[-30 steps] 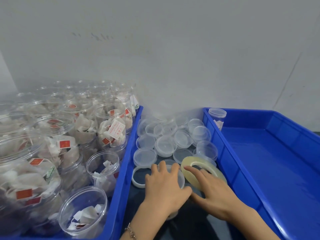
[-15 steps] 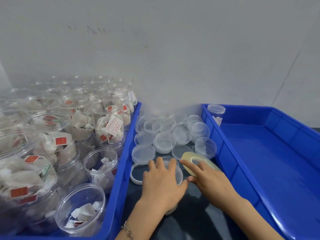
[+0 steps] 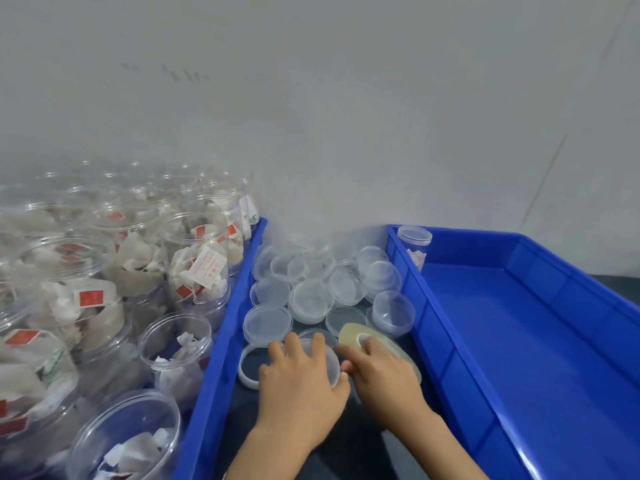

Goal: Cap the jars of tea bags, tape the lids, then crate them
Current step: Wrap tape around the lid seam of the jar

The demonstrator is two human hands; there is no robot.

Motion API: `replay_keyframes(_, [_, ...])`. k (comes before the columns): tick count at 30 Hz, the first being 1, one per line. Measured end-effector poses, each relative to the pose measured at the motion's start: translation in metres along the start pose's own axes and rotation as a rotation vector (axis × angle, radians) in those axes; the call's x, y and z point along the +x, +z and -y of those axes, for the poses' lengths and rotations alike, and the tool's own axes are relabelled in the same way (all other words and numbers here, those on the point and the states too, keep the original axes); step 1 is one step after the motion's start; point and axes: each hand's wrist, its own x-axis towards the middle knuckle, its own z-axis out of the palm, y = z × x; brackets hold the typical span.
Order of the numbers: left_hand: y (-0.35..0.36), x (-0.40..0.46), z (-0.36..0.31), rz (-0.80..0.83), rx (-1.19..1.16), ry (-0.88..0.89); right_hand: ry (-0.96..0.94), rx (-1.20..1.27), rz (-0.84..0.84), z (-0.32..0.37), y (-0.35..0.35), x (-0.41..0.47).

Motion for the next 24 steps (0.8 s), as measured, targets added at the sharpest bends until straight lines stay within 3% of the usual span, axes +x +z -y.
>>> replay_keyframes(11, [-0.01, 0.0, -0.008, -0.012, -0.041, -0.12, 0.076, -0.07, 0.051, 0.002, 0.009, 0.04])
replay_keyframes(15, [-0.018, -0.027, -0.03, -0.032, -0.069, 0.068, 0.287, -0.071, 0.097, -0.024, -0.008, 0.078])
replay_keyframes(19, [-0.019, -0.011, -0.013, -0.016, -0.111, -0.047, 0.124, -0.067, 0.085, -0.018, -0.016, 0.1])
replay_keyframes(24, [-0.003, -0.004, -0.007, -0.006, -0.103, -0.036, 0.034, -0.225, 0.024, -0.005, -0.002, 0.082])
